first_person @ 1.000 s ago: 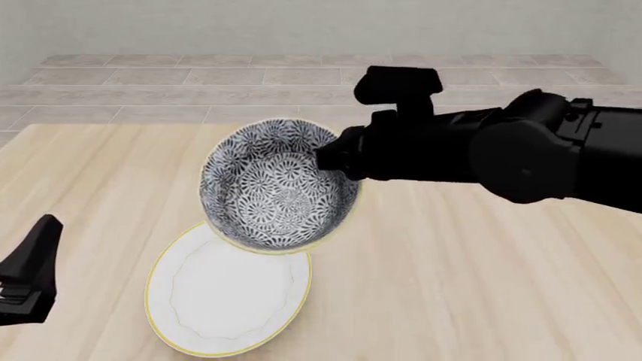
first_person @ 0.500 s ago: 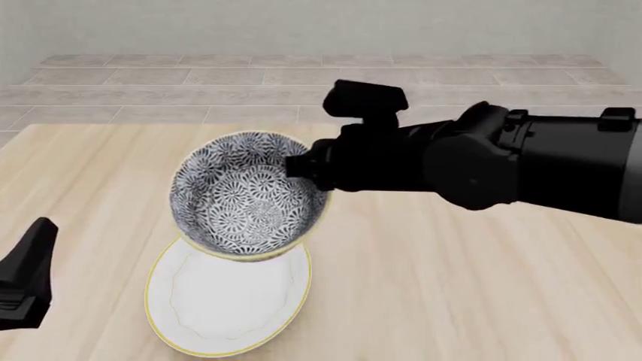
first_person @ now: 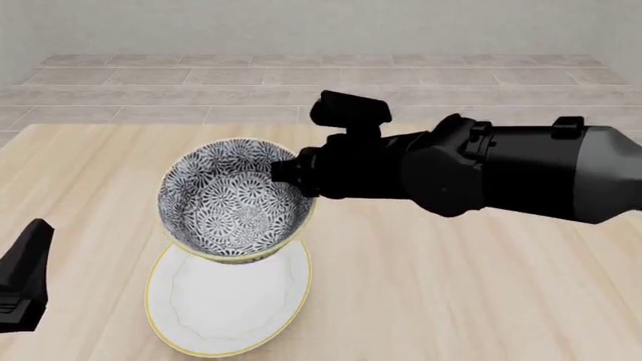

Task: Put the bowl on the plate.

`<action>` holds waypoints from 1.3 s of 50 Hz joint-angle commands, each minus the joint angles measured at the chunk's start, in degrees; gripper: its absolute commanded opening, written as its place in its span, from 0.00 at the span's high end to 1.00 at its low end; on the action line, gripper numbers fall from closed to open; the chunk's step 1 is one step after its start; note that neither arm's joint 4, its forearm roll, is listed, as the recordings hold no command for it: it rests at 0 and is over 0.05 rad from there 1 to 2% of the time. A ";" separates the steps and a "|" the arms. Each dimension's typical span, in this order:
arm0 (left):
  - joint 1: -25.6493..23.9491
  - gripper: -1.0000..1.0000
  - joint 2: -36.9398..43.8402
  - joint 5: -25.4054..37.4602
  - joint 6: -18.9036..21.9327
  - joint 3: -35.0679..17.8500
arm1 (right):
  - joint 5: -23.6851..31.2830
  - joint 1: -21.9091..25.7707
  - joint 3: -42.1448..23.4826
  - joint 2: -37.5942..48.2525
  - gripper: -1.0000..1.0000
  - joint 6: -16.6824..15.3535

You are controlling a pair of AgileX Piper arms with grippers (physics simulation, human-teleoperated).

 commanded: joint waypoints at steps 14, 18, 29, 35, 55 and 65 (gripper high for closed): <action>0.25 0.00 -0.67 0.38 -0.21 -0.20 | -5.84 -0.85 2.32 2.86 1.00 3.13; 0.09 0.00 -0.77 0.44 -0.17 -0.19 | -6.54 -1.13 2.55 3.32 1.00 3.31; -0.06 0.00 -1.17 0.92 -0.21 -0.30 | -8.20 -1.01 3.39 4.46 1.00 4.30; -0.10 0.00 -1.13 0.74 -0.18 -0.10 | -9.14 -0.46 3.68 5.10 1.00 5.16; -0.19 0.00 -1.49 0.86 -0.28 0.06 | -11.67 1.03 4.71 8.25 1.00 6.12; -0.27 0.00 -1.26 0.66 -0.20 0.10 | -11.84 1.39 4.71 8.57 1.00 6.32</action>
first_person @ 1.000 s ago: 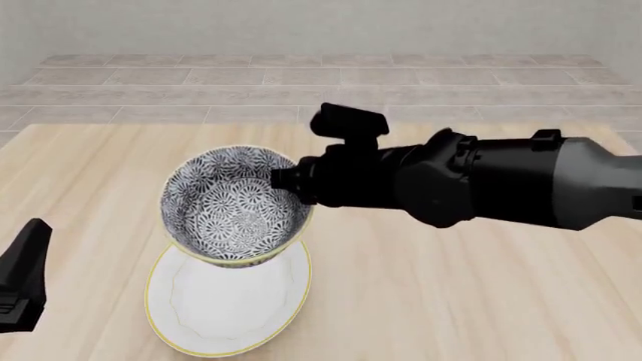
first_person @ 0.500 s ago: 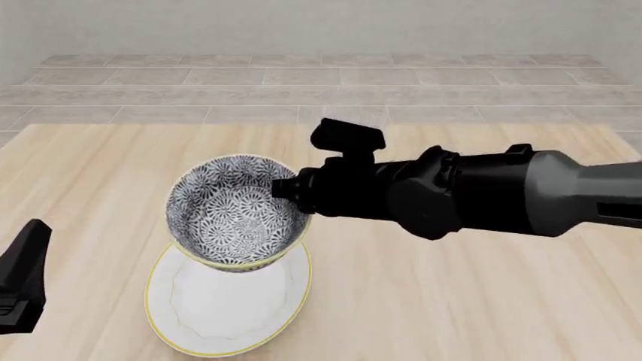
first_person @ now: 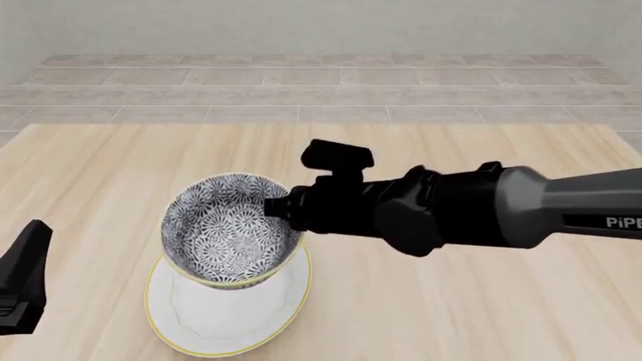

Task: Put the bowl on the plate.

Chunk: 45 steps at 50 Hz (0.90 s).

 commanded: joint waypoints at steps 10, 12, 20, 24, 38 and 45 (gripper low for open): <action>-0.04 0.00 0.22 -0.20 0.08 0.01 | -0.85 0.44 -0.29 0.94 1.00 0.55; -0.04 0.00 0.20 -0.20 0.10 0.02 | -0.84 0.44 -0.29 0.90 1.00 0.54; 0.01 0.00 -0.09 0.21 0.09 -0.17 | -1.12 0.49 -0.21 1.49 1.00 0.65; 0.04 0.00 -0.18 0.27 0.05 -0.20 | -1.34 0.56 -0.10 1.75 1.00 0.74; 0.04 0.00 -0.07 0.10 0.03 -0.18 | -2.24 0.59 0.24 2.94 1.00 0.97; 0.03 0.00 -0.01 -0.02 0.04 -0.16 | -2.65 0.70 0.32 3.50 1.00 1.13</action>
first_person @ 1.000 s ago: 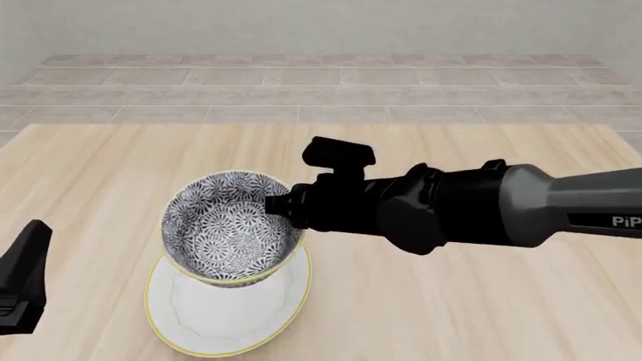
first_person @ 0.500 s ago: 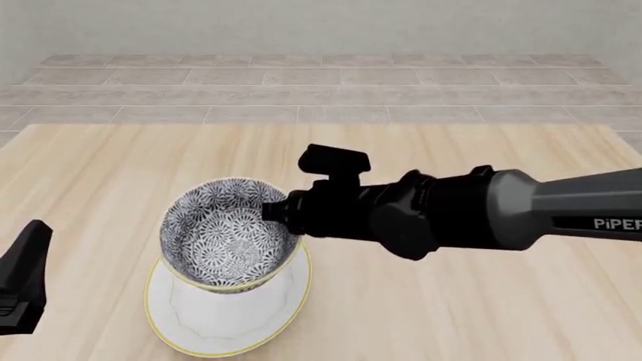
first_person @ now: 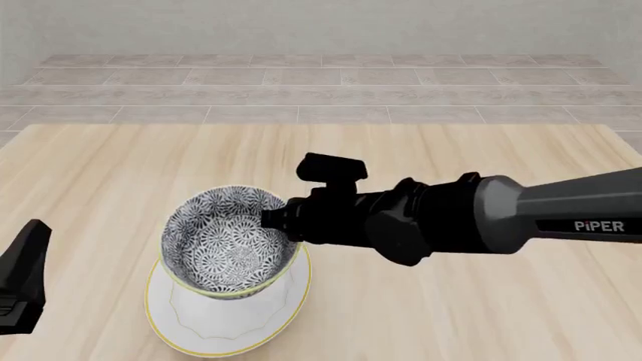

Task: Put the bowl on the plate.

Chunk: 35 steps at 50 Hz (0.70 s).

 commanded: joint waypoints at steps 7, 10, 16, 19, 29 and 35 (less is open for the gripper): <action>0.00 0.00 -0.25 0.23 0.00 -0.08 | -1.26 0.29 0.03 1.23 1.00 0.82; 0.02 0.00 -0.31 0.30 -0.02 -0.13 | -1.41 0.40 0.13 1.35 1.00 0.89; 0.03 0.00 0.16 -0.10 -0.04 -0.21 | -1.55 0.45 0.12 1.56 1.00 0.95; -0.01 0.00 -0.21 0.21 -0.03 -0.14 | -1.62 0.47 0.13 1.62 1.00 0.96; 0.04 0.00 0.33 -0.28 0.01 -0.22 | -1.74 0.54 0.07 1.78 1.00 1.03; 0.03 0.00 0.22 -0.22 0.04 -0.14 | -2.02 0.58 0.09 2.23 1.00 0.89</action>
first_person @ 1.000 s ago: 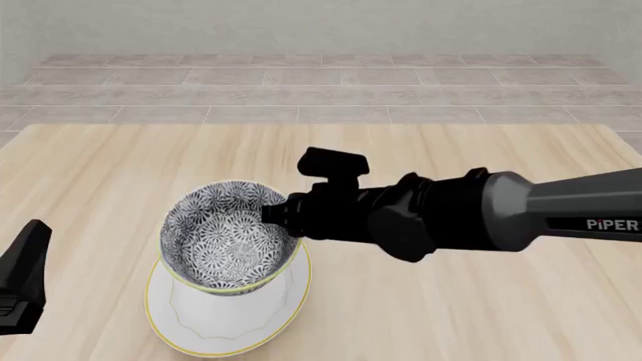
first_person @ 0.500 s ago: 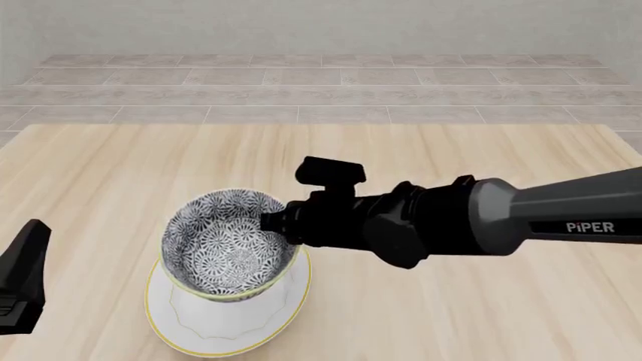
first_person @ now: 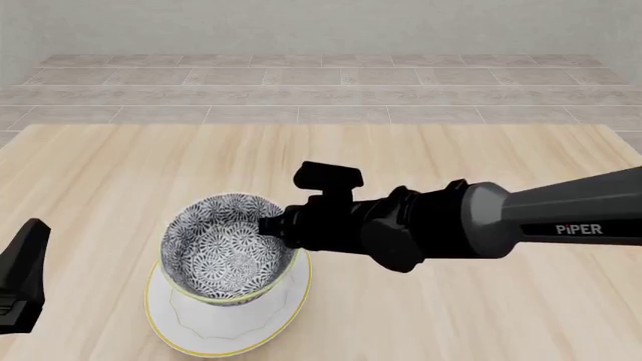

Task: Put the bowl on the plate.

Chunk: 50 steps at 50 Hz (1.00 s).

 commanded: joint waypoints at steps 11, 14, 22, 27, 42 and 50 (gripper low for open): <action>0.05 0.00 0.09 -0.05 -0.01 -0.12 | -0.78 0.16 -0.47 1.91 1.00 -0.69; 0.04 0.00 0.20 -0.19 -0.04 -0.12 | -0.89 0.33 -0.42 2.04 1.00 -0.55; 0.05 0.00 0.17 -0.24 -0.10 -0.09 | -1.21 0.29 -0.43 3.07 1.00 -0.81; 0.04 0.00 0.15 -0.32 -0.11 -0.05 | -1.10 0.27 -0.63 3.37 1.00 -0.91; 0.05 0.00 0.20 -0.25 -0.13 -0.16 | -2.28 0.44 -0.34 4.90 1.00 -0.42; 0.00 0.00 0.37 -0.31 -0.11 -0.10 | -2.99 0.55 0.00 5.77 1.00 -0.14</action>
